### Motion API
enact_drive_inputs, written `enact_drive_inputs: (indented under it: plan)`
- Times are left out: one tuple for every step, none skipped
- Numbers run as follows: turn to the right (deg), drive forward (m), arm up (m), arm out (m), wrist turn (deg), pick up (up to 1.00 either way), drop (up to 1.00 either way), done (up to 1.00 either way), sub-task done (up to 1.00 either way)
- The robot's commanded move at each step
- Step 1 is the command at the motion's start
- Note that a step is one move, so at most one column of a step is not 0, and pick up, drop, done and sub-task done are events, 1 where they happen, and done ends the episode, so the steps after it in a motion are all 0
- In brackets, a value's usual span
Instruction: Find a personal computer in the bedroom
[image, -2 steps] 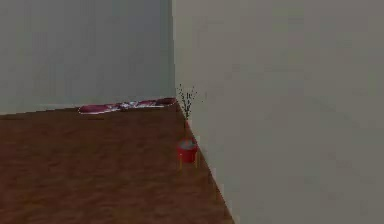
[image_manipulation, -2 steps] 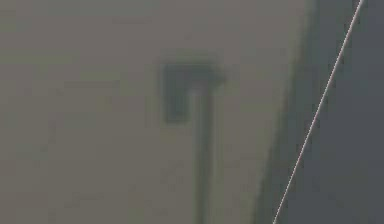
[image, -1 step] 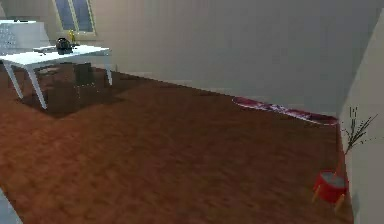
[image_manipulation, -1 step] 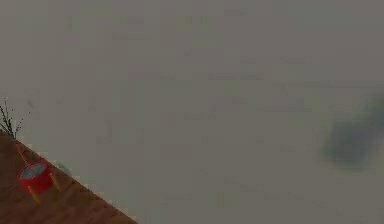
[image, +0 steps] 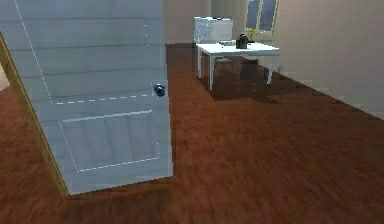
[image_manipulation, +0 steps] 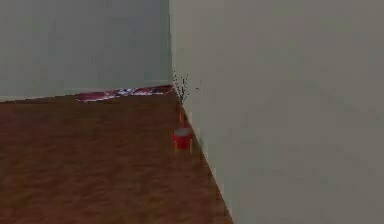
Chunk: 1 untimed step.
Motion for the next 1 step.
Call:
enact_drive_inputs:
  plan:
    - [-30.0, 0.0, 0.0, 0.0, 0.0, 0.0, 0.0, 0.0, 0.0]
